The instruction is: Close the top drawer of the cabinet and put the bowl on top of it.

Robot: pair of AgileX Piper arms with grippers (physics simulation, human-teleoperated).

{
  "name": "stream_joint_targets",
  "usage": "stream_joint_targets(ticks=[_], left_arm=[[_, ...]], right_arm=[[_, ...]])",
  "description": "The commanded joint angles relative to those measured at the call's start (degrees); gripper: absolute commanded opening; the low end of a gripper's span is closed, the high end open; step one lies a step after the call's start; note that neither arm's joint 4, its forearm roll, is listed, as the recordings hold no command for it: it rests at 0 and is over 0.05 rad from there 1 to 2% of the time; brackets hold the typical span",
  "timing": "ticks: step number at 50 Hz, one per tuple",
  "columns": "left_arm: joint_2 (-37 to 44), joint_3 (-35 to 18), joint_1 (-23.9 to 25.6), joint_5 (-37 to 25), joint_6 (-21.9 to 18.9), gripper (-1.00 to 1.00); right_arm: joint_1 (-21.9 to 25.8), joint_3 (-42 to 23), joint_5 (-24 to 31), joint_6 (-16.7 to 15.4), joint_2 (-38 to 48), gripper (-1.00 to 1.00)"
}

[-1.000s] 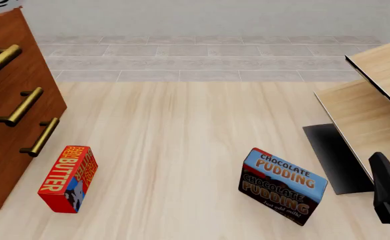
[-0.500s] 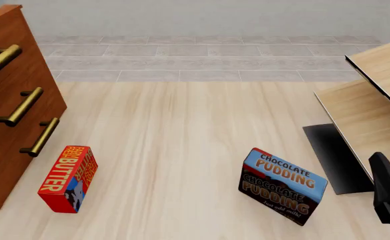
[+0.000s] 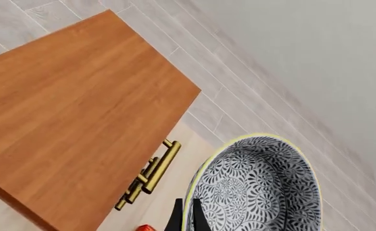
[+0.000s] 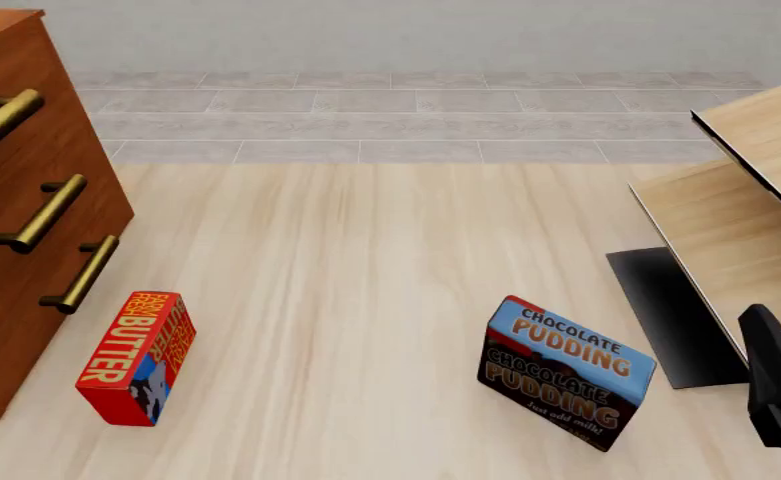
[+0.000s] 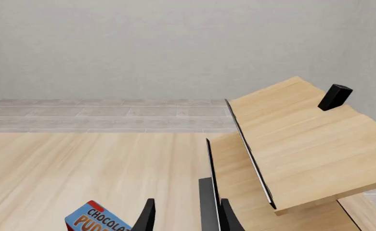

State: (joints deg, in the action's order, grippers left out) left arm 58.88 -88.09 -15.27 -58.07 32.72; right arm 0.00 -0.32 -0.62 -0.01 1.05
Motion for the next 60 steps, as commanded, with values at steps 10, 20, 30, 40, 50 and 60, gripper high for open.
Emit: stream_joint_targets(ticks=[10, 20, 30, 40, 50, 60], left_arm=[[5.5, -6.7, -5.7, -1.2, 0.1, -1.00], [7.4, -3.2, -11.3, 5.0, -0.1, -1.00], [10.0, -5.2, -13.4, 3.7, 0.8, -1.00], [11.0, 2.7, -16.9, 11.0, 0.7, -1.00], [13.2, 6.1, -19.1, 15.3, 0.7, -1.00], [14.5, 6.3, -20.2, 16.4, 0.7, -1.00]], right_arm=[[0.0, 0.0, 0.2, 0.0, -0.3, 1.00], [0.0, 0.0, 0.2, 0.0, -0.3, 1.00], [0.0, 0.0, 0.2, 0.0, -0.3, 1.00], [0.0, 0.0, 0.2, 0.0, -0.3, 1.00], [0.0, 0.0, 0.2, 0.0, -0.3, 1.00], [0.0, 0.0, 0.2, 0.0, -0.3, 1.00]])
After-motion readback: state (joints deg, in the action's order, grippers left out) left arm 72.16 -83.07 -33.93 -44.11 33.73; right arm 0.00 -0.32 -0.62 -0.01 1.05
